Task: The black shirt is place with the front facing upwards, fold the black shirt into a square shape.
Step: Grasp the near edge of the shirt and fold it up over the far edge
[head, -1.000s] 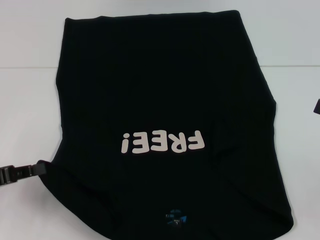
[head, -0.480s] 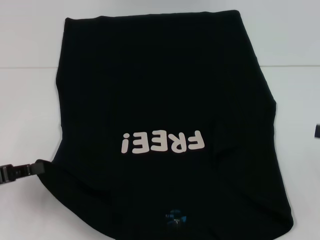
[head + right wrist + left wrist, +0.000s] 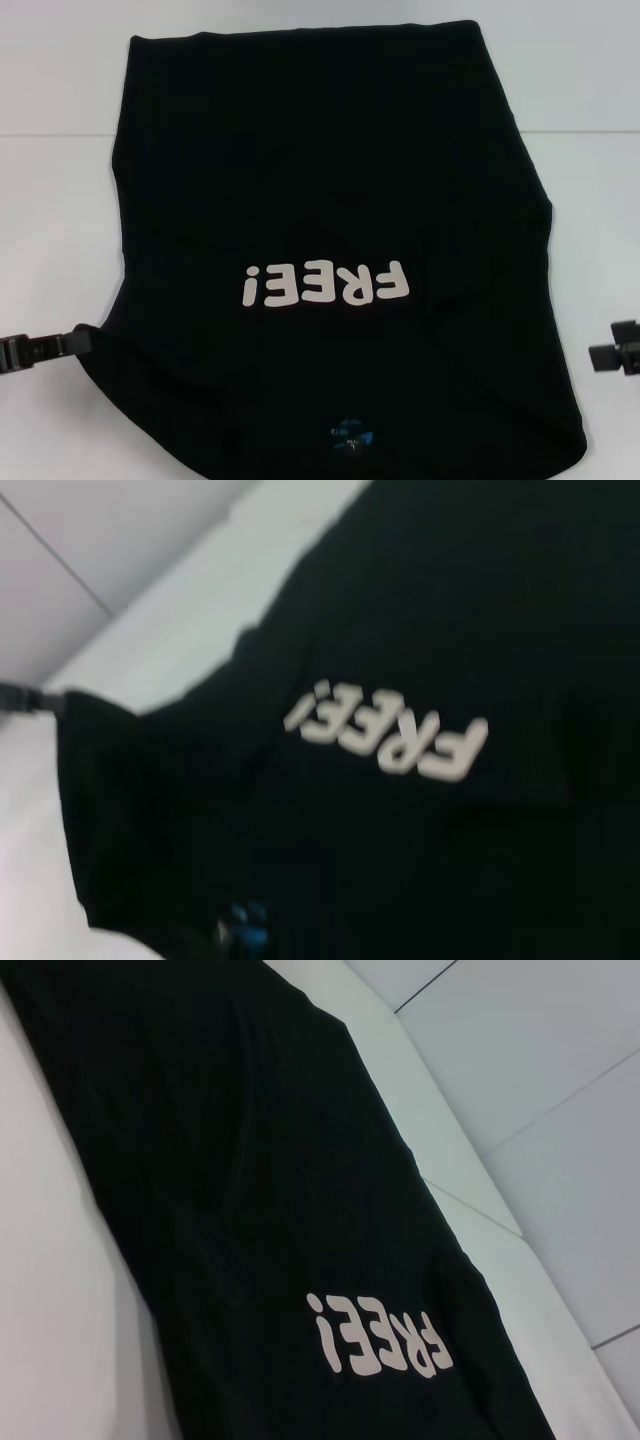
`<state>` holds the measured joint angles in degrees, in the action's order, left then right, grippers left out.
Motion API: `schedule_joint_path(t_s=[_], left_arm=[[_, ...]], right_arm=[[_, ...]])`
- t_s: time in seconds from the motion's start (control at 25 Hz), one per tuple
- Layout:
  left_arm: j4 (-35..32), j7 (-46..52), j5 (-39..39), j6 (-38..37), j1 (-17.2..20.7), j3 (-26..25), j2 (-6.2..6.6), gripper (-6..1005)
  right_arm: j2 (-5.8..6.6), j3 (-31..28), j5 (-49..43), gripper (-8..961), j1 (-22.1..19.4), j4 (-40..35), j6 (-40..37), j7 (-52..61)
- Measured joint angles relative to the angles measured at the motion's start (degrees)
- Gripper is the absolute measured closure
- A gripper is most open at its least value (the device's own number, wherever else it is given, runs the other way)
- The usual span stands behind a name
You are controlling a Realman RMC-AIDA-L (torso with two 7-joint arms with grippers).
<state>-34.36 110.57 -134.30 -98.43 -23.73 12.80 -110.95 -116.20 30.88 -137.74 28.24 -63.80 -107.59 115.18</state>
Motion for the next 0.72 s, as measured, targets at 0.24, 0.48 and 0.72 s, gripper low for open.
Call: schedule_joint_path(t_s=[0.24,0.48,0.72], left_arm=[[0.12,-0.03,-0.07,0.14,-0.16,0.08,-0.09,993],[0.24,0.03,-0.09,0.42,-0.26,0.14,-0.04,993],[0.26,0.10,-0.09,0.50,-0.35,0.12,-0.09,993]], right_arm=[[-0.83,2.48,-7.39,161,2.89,-0.22,0.98,1.96],[-1.71,8.34,-10.96,160,4.79,-0.19,3.60,3.82],[-2.68,14.14,-11.92,159,5.94,-0.20,5.33,6.17]])
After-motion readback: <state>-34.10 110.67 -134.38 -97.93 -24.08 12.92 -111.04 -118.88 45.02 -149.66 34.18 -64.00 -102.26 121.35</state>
